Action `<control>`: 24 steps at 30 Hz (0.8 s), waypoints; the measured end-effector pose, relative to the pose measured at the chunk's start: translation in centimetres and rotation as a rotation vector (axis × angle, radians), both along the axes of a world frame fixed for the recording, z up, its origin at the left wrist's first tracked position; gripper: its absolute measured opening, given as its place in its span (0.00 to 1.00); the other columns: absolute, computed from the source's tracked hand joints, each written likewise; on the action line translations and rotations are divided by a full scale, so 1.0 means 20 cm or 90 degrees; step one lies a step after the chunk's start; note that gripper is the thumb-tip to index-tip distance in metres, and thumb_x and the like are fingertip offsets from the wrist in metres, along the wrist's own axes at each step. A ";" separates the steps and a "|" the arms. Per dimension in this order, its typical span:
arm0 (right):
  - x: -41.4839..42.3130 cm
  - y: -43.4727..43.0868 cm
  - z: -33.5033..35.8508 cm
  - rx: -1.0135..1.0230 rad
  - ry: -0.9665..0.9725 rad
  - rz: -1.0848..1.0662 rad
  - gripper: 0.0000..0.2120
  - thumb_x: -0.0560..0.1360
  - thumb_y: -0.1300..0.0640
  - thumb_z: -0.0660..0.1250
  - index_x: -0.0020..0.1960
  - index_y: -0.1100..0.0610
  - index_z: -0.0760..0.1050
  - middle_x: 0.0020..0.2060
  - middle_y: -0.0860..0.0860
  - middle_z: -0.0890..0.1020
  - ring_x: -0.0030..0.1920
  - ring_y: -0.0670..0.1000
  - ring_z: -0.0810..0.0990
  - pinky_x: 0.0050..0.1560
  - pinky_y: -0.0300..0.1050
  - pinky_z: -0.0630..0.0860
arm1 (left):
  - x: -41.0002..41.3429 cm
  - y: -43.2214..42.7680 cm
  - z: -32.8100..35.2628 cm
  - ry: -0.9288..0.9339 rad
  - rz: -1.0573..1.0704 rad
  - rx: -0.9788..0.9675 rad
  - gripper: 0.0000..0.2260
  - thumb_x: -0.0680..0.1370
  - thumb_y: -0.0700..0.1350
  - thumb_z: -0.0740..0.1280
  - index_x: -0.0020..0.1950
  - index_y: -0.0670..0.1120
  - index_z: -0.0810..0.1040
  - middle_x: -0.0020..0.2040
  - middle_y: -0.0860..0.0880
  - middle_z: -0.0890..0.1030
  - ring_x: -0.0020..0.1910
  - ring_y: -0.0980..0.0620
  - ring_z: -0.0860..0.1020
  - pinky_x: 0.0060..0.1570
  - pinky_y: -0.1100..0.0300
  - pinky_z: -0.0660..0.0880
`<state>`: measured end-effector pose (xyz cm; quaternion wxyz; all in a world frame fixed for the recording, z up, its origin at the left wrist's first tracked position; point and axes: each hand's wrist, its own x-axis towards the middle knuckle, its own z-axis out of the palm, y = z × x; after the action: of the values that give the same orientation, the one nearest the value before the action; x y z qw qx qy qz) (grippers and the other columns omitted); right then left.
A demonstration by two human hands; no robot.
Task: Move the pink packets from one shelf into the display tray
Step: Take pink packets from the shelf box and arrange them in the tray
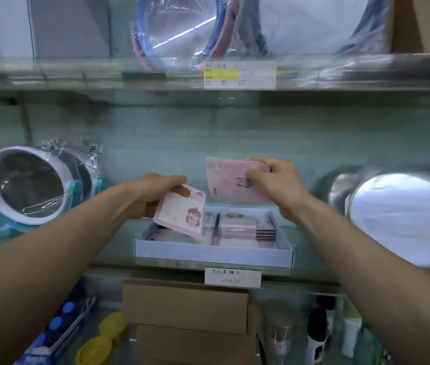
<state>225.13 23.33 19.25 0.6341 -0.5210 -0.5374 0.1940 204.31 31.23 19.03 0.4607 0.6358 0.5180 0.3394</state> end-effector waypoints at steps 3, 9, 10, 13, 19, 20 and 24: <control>-0.05 0.02 -0.02 0.018 -0.038 0.084 0.12 0.73 0.69 0.67 0.49 0.55 0.82 0.36 0.45 0.81 0.33 0.39 0.78 0.39 0.28 0.74 | 0.05 0.03 -0.01 -0.048 -0.053 -0.064 0.26 0.78 0.61 0.59 0.43 0.39 0.83 0.46 0.38 0.84 0.41 0.42 0.80 0.43 0.55 0.77; -0.05 0.02 -0.06 -0.084 -0.130 0.096 0.15 0.75 0.68 0.66 0.56 0.53 0.80 0.51 0.49 0.83 0.50 0.42 0.76 0.47 0.25 0.70 | 0.04 0.06 -0.04 -0.133 -0.121 -0.120 0.11 0.79 0.49 0.63 0.48 0.42 0.80 0.40 0.43 0.85 0.32 0.48 0.83 0.33 0.57 0.81; -0.04 0.03 -0.07 -0.106 -0.142 0.088 0.16 0.75 0.69 0.65 0.56 0.52 0.80 0.54 0.50 0.82 0.51 0.43 0.76 0.48 0.27 0.69 | 0.04 0.07 -0.04 -0.146 -0.120 -0.113 0.09 0.79 0.47 0.63 0.48 0.43 0.79 0.38 0.44 0.85 0.31 0.49 0.83 0.31 0.57 0.81; -0.04 0.05 -0.08 -0.161 -0.160 0.071 0.22 0.73 0.73 0.61 0.61 0.54 0.78 0.58 0.53 0.79 0.55 0.48 0.76 0.55 0.36 0.72 | 0.05 0.09 -0.02 -0.179 -0.104 -0.073 0.04 0.78 0.41 0.64 0.50 0.42 0.78 0.37 0.46 0.84 0.30 0.51 0.83 0.32 0.58 0.80; -0.06 0.11 -0.05 -0.120 -0.016 0.084 0.24 0.76 0.71 0.59 0.69 0.56 0.69 0.63 0.52 0.73 0.51 0.54 0.78 0.43 0.41 0.79 | -0.01 0.13 -0.01 -0.157 -0.104 -0.058 0.04 0.78 0.37 0.63 0.49 0.40 0.77 0.45 0.42 0.84 0.38 0.46 0.83 0.45 0.50 0.81; -0.06 0.12 -0.05 -0.117 -0.030 0.074 0.25 0.76 0.71 0.60 0.70 0.55 0.67 0.63 0.51 0.72 0.50 0.54 0.78 0.39 0.39 0.78 | -0.02 0.14 -0.01 -0.141 -0.104 -0.056 0.04 0.78 0.38 0.64 0.51 0.41 0.78 0.49 0.41 0.83 0.42 0.46 0.82 0.50 0.49 0.80; -0.07 0.14 -0.07 -0.127 -0.031 0.079 0.31 0.74 0.71 0.64 0.73 0.55 0.62 0.55 0.54 0.77 0.42 0.52 0.79 0.40 0.46 0.79 | -0.03 0.14 -0.03 -0.106 -0.071 -0.017 0.03 0.76 0.38 0.66 0.46 0.45 0.79 0.43 0.46 0.81 0.39 0.50 0.79 0.43 0.56 0.78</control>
<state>223.68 26.17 17.89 0.5529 -0.5517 -0.5618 0.2726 203.63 33.96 18.39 0.5291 0.6271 0.4460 0.3577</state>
